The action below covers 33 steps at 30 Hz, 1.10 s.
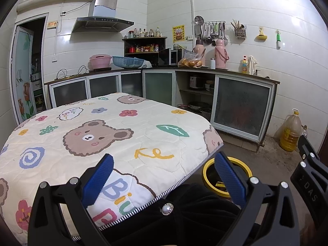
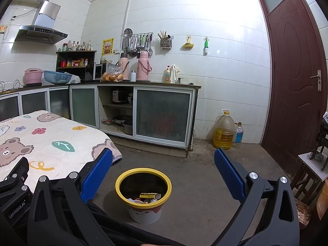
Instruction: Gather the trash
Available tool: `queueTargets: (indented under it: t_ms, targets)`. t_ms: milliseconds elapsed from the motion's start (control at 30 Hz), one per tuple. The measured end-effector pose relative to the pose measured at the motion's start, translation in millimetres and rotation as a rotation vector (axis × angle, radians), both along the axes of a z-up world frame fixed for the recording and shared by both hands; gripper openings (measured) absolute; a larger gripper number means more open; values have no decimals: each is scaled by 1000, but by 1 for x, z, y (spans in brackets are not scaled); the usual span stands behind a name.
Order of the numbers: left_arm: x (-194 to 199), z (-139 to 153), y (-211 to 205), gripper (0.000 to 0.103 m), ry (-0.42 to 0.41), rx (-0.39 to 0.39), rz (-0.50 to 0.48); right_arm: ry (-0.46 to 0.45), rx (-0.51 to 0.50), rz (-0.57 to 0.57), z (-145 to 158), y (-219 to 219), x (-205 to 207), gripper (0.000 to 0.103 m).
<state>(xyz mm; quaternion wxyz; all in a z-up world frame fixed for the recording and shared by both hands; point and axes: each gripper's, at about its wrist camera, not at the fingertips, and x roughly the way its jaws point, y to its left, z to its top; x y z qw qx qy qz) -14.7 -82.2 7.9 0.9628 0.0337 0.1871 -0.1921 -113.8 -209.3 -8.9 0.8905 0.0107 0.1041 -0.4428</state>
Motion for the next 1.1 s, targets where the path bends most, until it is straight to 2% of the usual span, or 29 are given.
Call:
queueTargets:
  t_ms: [1100]
  targets:
    - [1, -1, -1, 95, 7, 6, -8, 12, 15, 1, -7, -4, 4, 95]
